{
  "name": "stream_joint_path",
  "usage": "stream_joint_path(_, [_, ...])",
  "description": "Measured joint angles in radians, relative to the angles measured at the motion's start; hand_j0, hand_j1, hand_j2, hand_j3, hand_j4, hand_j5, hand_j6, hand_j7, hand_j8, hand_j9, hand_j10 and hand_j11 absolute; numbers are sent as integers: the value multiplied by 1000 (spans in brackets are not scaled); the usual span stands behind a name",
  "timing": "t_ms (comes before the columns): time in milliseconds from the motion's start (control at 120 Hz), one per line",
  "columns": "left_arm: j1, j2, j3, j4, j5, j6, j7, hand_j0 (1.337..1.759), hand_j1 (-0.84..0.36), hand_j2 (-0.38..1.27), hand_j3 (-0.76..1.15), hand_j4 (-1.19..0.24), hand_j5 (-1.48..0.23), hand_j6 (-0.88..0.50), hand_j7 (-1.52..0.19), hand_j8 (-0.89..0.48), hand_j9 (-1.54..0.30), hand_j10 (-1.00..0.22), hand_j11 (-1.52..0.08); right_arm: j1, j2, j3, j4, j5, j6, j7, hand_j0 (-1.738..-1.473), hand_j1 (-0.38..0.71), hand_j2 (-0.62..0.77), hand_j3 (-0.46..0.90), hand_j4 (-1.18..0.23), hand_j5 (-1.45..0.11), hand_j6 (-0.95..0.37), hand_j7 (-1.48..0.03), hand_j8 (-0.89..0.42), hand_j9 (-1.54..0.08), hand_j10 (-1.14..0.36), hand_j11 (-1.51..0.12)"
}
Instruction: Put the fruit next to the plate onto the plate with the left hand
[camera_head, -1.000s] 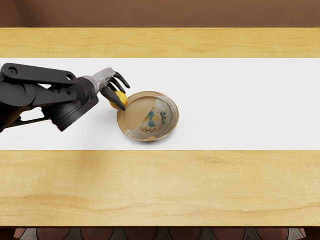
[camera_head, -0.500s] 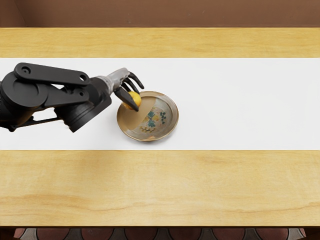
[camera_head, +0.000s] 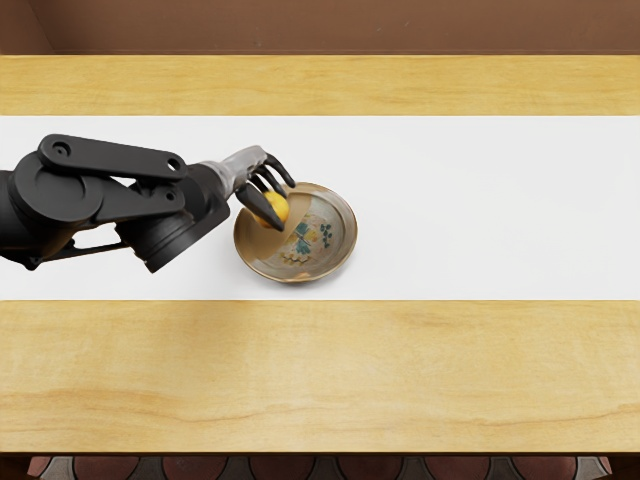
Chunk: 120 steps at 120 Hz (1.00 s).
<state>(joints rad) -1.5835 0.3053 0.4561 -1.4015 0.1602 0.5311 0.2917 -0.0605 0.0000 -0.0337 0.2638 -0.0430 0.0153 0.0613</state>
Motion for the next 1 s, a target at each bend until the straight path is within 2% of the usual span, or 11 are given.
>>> stream_joint_path(392, [13, 7, -5, -24, -2, 0, 0, 1658, -268, 235, 0, -563, -724, -607, -725, -490, -728, -620, -731, 0, 0, 0, 0, 0, 0, 0, -1658, -326, -4, 0, -19, -24, -19, -25, -19, -24, -19, -24])
stream_joint_path(442, [20, 8, -5, -25, -3, 0, 0, 1658, -269, 275, 0, -559, -722, -605, -722, -481, -724, -616, -724, 0, 0, 0, 0, 0, 0, 0, -1658, -326, -4, 0, -19, -25, -19, -25, -19, -25, -19, -25])
stream_joint_path(717, [31, 9, -4, -32, -3, -2, 0, 1658, -273, 173, 0, -530, -694, -542, -694, -457, -692, -548, -692, 0, 0, 0, 0, 0, 0, 0, -1658, -326, -4, 0, -19, -25, -19, -25, -19, -25, -19, -25])
stream_joint_path(767, [33, 9, -5, -32, -3, -2, 0, 1658, -213, 148, 0, -478, -626, -488, -626, -421, -624, -492, -624, 0, 0, 0, 0, 0, 0, 0, -1658, -326, -4, 0, -19, -25, -19, -25, -19, -25, -19, -25])
stream_joint_path(892, [33, 8, -6, -33, -2, -2, -1, 1658, 23, 84, 0, -277, -363, -282, -363, -246, -362, -285, -362, 0, 0, 0, 0, 0, 0, 0, -1658, -326, -4, 0, -19, -24, -19, -24, -19, -24, -19, -24])
stream_joint_path(1000, [34, 9, -12, -33, -2, -2, -2, 1658, 149, 51, 0, -170, -222, -173, -222, -152, -221, -174, -221, 0, 0, 0, 0, 0, 0, 0, -1658, -326, -4, 0, -19, -24, -19, -24, -19, -24, -19, -24])
